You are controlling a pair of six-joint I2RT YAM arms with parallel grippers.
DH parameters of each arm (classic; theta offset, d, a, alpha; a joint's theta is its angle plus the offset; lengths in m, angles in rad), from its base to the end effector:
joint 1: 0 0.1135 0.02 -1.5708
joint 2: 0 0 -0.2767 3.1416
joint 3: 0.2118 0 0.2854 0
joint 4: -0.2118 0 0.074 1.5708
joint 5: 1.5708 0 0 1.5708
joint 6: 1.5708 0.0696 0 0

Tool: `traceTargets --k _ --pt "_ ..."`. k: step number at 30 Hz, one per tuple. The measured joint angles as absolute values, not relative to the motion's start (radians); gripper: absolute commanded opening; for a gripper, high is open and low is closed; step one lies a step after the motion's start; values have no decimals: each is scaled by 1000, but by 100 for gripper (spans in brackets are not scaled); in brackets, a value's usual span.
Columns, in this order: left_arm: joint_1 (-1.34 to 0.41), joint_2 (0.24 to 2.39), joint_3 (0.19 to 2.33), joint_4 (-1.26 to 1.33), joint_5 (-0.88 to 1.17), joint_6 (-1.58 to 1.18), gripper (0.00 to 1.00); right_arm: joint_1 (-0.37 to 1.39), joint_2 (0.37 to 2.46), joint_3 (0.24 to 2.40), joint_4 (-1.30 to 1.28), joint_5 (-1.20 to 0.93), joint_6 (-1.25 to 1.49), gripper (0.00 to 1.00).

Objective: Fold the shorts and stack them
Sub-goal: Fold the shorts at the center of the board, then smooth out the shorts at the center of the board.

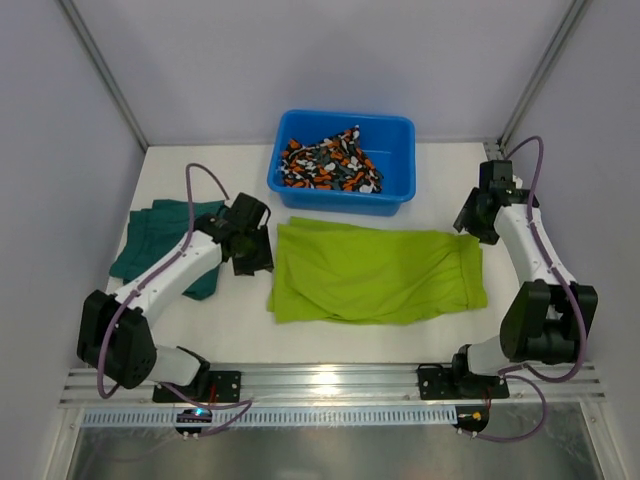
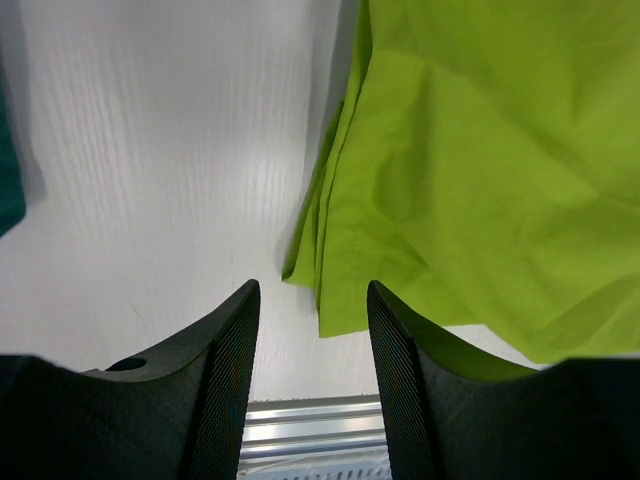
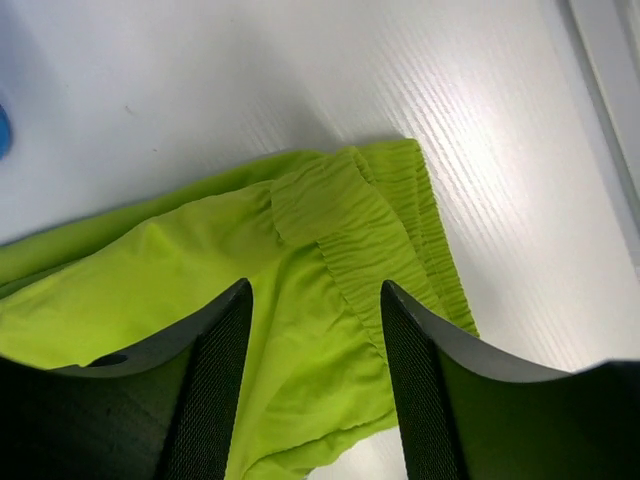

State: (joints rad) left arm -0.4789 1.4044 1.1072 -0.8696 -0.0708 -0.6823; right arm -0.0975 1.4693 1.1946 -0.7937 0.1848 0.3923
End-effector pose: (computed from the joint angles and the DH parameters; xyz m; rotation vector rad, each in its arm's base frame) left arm 0.2818 -0.1407 0.2302 -0.2997 2.7403 -0.2280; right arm 0.3425 -0.0464 0.2460 0.6944 2.5221 -0.1412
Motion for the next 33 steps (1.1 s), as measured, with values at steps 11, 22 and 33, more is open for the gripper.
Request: traceTargets --k 11,22,33 --pt "-534 1385 852 -694 21 -708 48 -105 1303 1018 -836 190 376 63" --pt "-545 1476 757 -506 41 -734 0 -146 1307 822 -768 118 373 59" --pt "-488 1444 782 -609 -125 -815 1 -187 1307 743 -694 97 487 59"
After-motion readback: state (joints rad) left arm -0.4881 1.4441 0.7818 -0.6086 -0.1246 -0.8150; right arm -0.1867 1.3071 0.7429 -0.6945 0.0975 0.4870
